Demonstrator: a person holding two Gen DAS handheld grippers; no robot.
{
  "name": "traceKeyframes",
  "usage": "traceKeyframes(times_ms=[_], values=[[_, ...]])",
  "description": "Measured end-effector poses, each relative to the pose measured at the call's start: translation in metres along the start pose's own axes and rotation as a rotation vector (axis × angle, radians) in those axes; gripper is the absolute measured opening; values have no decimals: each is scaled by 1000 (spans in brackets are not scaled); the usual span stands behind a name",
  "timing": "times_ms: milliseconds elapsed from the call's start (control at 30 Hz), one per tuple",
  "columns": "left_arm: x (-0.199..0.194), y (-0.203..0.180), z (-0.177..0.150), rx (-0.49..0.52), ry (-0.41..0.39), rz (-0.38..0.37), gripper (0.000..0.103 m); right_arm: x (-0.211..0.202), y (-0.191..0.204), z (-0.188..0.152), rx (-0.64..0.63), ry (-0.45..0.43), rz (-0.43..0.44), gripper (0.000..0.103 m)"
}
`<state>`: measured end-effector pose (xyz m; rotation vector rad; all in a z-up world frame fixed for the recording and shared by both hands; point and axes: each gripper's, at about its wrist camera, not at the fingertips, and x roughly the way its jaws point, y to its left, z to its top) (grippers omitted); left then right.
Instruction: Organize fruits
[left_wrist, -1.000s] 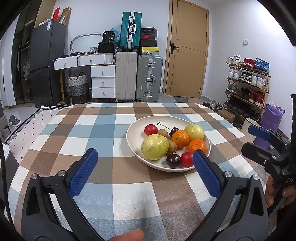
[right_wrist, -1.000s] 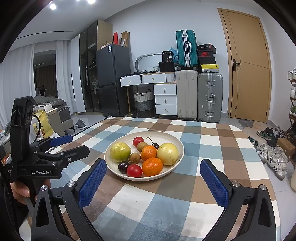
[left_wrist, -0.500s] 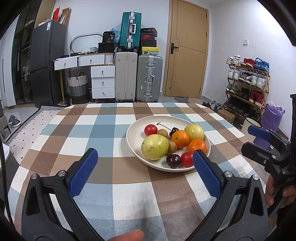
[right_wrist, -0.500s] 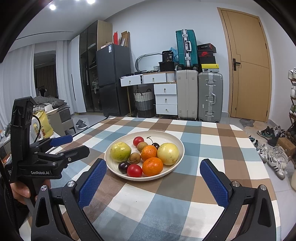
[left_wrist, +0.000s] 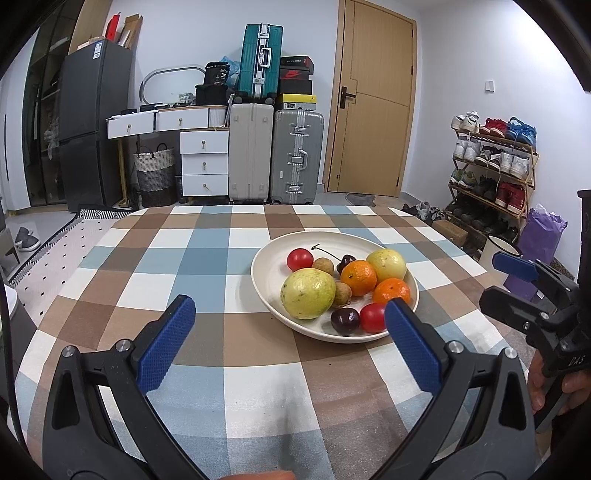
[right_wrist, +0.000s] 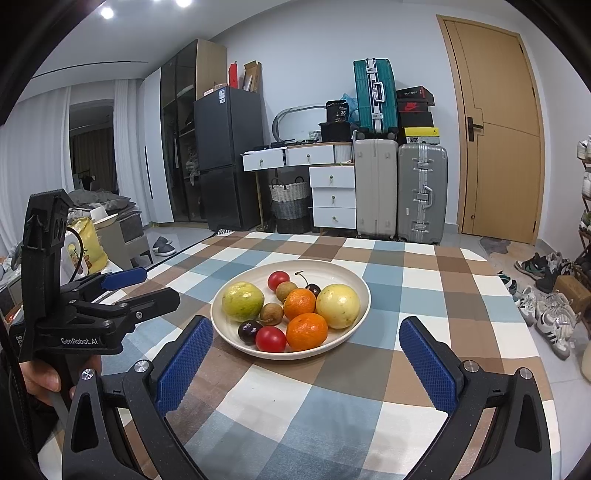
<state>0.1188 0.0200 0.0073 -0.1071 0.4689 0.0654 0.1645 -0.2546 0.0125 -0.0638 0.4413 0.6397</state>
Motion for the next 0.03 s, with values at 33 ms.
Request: traceKeyframes(times_ms=[33], values=[[0,0,0,0,2,-1,102,0,0,0,-1,0,1,103]])
